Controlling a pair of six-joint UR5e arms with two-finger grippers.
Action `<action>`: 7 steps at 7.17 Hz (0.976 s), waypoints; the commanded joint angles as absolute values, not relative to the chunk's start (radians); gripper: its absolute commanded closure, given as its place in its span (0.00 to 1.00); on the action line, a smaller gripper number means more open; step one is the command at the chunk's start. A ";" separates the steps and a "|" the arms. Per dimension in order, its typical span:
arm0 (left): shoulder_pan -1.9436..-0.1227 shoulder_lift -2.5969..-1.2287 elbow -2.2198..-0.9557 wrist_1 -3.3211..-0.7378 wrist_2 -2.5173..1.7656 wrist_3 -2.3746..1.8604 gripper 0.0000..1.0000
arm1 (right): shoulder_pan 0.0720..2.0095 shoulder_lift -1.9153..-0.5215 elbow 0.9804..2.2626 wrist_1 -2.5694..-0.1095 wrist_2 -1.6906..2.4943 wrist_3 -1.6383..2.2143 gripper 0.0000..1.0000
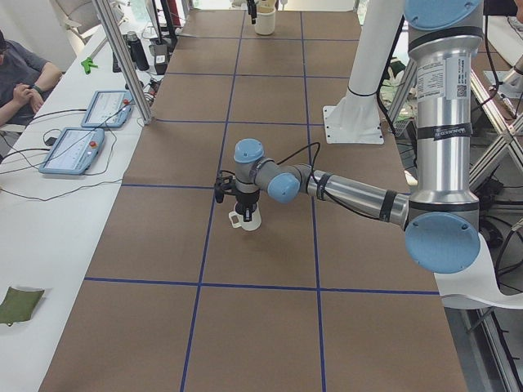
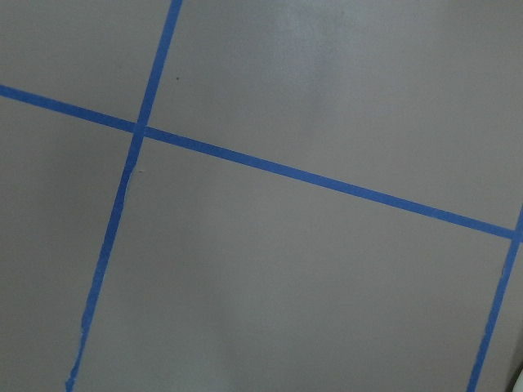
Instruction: Left arm hands cup to right arm to dump lemon
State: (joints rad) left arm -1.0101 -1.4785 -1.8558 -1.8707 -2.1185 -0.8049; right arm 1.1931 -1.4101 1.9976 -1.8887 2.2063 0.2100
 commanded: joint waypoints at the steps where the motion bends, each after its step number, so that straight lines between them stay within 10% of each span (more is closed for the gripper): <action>1: -0.980 -1.474 -1.847 -1.876 -2.120 -0.798 0.74 | 1.193 -1.410 1.986 -1.888 2.241 0.212 0.00; 3: -0.982 -1.471 -1.853 -1.878 -2.115 -0.795 0.00 | 1.196 -1.405 1.990 -1.888 2.247 0.213 0.00; 7: -1.088 -1.547 -1.916 -1.725 -2.175 -0.603 0.00 | 1.224 -1.411 1.987 -1.875 2.246 0.210 0.00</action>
